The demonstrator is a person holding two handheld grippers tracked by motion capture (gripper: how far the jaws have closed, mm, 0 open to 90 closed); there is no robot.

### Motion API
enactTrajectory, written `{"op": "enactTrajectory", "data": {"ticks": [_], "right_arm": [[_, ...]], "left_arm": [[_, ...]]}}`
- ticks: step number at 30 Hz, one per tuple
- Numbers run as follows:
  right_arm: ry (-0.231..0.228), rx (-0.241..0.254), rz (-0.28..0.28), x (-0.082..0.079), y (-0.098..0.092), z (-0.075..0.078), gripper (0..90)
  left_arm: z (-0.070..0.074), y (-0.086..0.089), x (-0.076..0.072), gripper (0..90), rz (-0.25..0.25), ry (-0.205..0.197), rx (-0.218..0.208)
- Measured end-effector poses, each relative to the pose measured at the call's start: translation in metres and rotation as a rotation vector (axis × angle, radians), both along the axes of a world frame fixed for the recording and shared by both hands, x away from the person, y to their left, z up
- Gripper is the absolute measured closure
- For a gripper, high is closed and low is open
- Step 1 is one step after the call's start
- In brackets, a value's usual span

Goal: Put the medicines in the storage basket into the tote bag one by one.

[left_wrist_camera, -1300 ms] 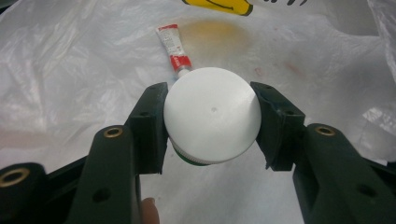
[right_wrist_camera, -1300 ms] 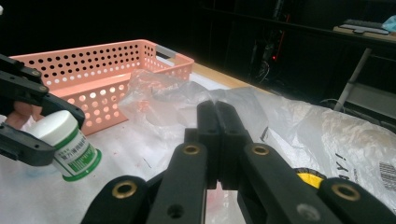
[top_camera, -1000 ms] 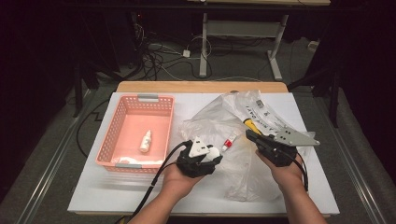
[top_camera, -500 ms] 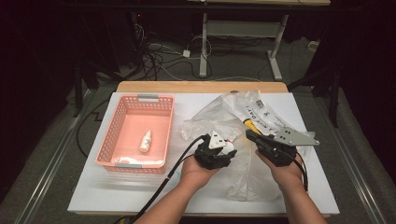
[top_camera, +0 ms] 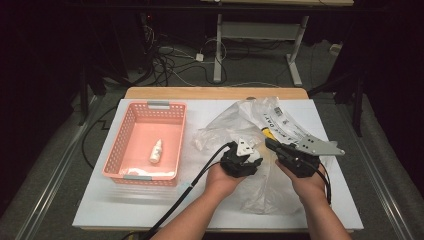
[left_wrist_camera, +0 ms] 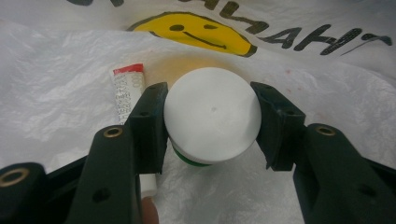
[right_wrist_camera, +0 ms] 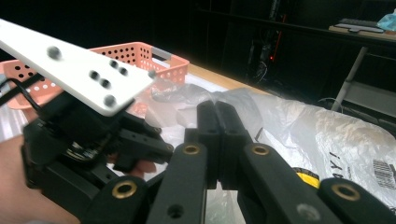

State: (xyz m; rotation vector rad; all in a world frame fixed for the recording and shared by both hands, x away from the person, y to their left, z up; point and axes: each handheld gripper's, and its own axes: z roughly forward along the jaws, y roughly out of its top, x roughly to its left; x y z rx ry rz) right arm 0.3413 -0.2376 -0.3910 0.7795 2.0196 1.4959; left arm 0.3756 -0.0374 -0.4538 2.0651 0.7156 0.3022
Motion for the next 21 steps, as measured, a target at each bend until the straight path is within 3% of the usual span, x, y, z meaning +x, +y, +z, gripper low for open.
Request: {"op": "enactTrajectory", "data": {"ticks": [8,13,15,21], "right_arm": [[0.002,0.002,-0.004,0.0,-0.001,0.001,90.0],[0.003,0.004,-0.002,0.0,-0.002,0.0,90.0],[0.004,0.004,-0.002,0.0,-0.002,0.0,90.0],[0.003,0.003,-0.005,0.0,-0.002,0.0,90.0]], "left_arm": [[-0.009,-0.014,0.007,48.6,0.009,0.01,0.002],[-0.014,-0.016,0.011,48.6,0.007,0.018,0.018],[-0.015,-0.017,0.011,48.5,0.014,0.023,-0.004],[-0.015,-0.019,0.014,48.3,0.015,0.028,0.006]]}}
